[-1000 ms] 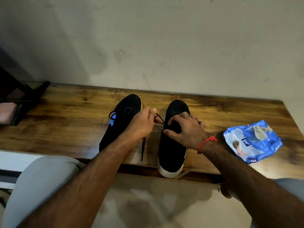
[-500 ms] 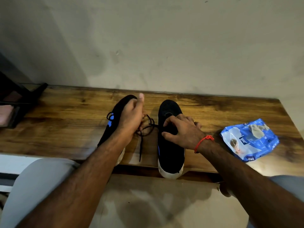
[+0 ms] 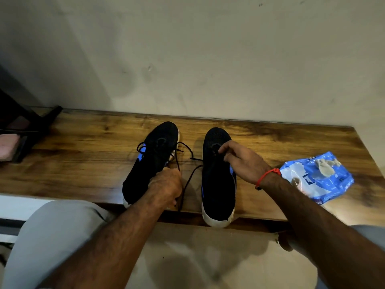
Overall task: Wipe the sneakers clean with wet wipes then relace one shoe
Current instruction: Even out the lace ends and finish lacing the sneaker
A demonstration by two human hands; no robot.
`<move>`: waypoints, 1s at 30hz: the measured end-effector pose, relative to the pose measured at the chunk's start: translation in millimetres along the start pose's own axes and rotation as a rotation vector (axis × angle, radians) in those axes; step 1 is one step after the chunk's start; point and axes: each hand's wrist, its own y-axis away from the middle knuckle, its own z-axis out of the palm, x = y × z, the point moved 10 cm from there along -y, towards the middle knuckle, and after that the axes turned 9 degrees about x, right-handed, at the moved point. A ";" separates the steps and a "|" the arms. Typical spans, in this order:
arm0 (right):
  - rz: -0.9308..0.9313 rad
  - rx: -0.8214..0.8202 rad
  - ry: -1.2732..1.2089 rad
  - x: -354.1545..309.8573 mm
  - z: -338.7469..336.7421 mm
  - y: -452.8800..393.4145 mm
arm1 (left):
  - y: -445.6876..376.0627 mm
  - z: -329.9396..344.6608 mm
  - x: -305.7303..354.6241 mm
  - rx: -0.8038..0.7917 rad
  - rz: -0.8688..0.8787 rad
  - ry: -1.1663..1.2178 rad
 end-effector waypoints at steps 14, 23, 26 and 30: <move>-0.037 0.013 -0.025 9.7 -11.6 -2.7 | 8.1 -61.6 30.4 0.394 0.263 0.215; -0.093 -0.081 0.189 3.1 8.2 -0.5 | 29.9 -78.2 64.4 0.034 0.350 1.278; -0.029 -0.044 0.155 6.7 3.5 -0.5 | 32.9 -71.8 75.1 -0.004 0.430 1.212; 0.001 -0.005 0.112 7.2 -0.2 -0.4 | 30.1 -74.8 77.6 0.216 0.538 0.932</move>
